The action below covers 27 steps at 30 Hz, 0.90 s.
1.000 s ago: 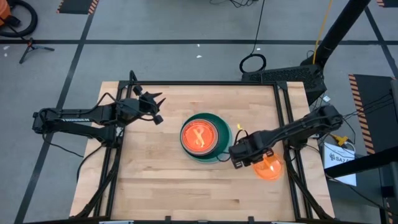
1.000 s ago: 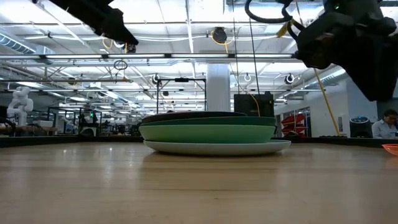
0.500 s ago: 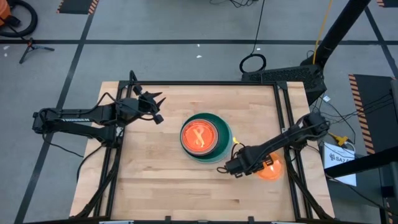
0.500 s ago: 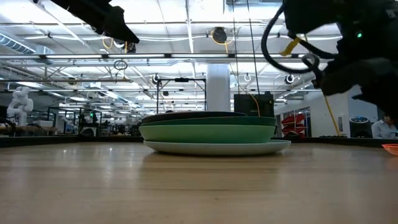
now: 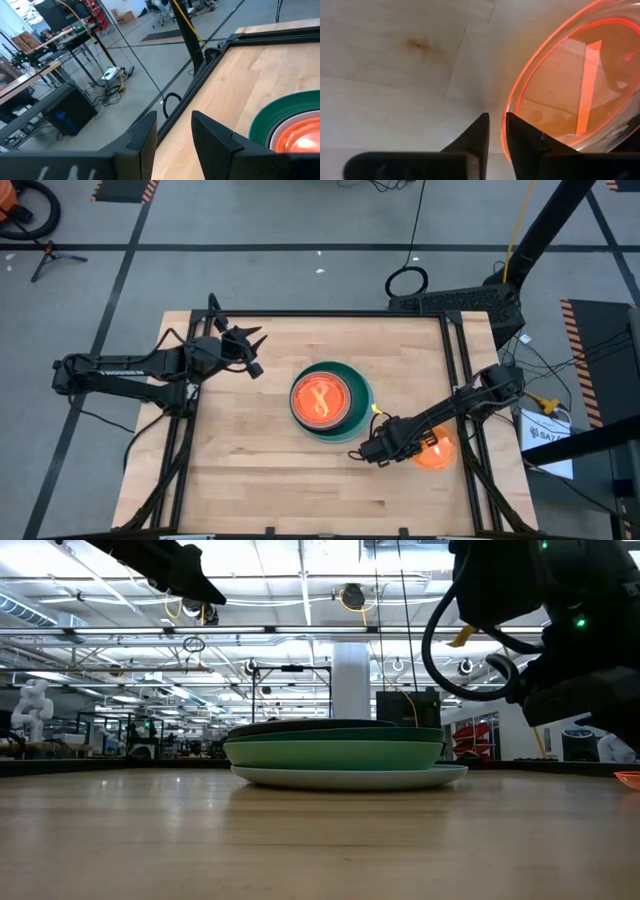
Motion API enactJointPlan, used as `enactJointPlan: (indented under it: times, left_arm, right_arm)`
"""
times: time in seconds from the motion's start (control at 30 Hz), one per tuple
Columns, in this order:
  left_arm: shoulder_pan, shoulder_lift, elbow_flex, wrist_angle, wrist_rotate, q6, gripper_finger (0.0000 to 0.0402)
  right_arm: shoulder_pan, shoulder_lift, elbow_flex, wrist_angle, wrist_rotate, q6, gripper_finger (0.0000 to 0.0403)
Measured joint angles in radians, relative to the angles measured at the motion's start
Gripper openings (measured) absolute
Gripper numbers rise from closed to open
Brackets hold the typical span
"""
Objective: Stack plastic plates
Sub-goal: Stack the light orange plate on top of the light orange plate
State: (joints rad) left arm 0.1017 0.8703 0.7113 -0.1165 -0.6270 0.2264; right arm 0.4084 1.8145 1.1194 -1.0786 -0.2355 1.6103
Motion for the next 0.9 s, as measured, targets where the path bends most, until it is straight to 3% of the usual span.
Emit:
enactJointPlan:
  times: [0.3,0.47,0.73,0.9]
  left_arm:
    - [0.000,0.000,0.000,-0.012,0.000,-0.018,0.0129]
    - [0.000,0.000,0.000,-0.013,0.000,-0.022,0.0129]
    - [0.000,0.000,0.000,-0.013,0.000,-0.022,0.0129]
    - [0.000,0.000,0.000,-0.013,0.000,-0.022,0.0129]
  right_arm:
    - [0.000,0.000,0.000,-0.003,-0.001,-0.025,0.0004]
    - [0.000,-0.007,0.020,-0.024,-0.003,-0.026,0.0005]
    - [0.000,-0.007,0.147,-0.221,0.008,-0.053,0.0002]
    - [0.000,-0.007,0.246,-0.325,0.084,-0.070,0.0001]
